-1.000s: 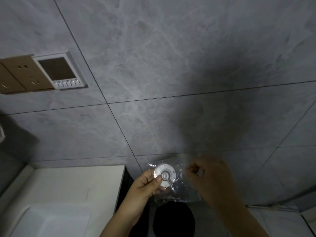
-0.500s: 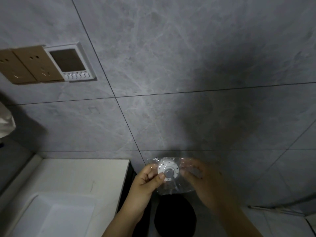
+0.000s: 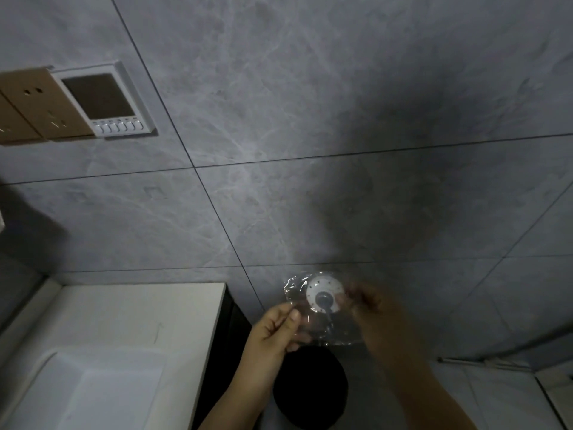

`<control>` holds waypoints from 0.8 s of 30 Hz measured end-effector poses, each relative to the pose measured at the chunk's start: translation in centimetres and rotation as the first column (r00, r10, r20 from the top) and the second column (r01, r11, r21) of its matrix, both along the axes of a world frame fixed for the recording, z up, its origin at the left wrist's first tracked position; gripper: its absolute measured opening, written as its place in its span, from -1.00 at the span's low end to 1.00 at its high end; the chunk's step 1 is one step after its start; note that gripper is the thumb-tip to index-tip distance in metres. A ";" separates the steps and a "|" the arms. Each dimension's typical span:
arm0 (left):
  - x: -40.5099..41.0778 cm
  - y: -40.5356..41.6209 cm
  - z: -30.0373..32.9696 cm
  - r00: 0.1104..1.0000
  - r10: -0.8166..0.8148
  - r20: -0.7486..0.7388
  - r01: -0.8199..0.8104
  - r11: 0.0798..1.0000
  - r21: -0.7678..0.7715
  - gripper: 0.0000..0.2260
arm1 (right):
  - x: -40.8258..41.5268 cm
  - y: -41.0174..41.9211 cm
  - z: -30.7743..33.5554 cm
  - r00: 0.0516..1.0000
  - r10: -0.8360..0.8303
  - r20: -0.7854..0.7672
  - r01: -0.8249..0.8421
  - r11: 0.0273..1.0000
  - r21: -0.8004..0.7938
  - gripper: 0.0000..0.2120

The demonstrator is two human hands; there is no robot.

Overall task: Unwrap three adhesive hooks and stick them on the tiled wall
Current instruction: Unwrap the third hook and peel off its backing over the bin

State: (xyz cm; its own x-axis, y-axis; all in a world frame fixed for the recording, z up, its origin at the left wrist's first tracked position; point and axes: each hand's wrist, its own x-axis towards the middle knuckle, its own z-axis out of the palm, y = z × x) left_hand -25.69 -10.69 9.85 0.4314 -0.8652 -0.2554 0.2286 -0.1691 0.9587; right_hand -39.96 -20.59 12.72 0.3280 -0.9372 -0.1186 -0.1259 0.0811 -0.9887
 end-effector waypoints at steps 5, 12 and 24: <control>-1.1 0.4 -0.6 0.998 -0.004 0.068 0.001 0.999 0.036 -0.85 | -1.4 -0.2 -0.6 1.000 -0.010 0.030 0.009 1.000 0.011 -0.82; -1.5 0.6 -1.0 0.985 0.124 0.116 -0.131 0.990 0.058 -0.86 | -2.5 -0.5 -1.5 0.995 -0.088 0.058 0.087 0.996 0.019 -0.86; -0.7 1.6 -3.5 0.960 0.270 -0.075 -0.250 0.946 0.206 -0.89 | -4.3 -1.3 -3.6 0.978 -0.175 0.110 0.164 0.981 0.102 -0.85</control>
State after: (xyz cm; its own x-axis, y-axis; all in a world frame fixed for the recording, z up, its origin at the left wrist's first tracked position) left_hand -26.43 -9.11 6.36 0.5979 -0.6564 -0.4600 0.3828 -0.2703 0.8834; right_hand -44.28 -21.94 9.10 0.1824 -0.9671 -0.1771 0.0147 0.1828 -0.9830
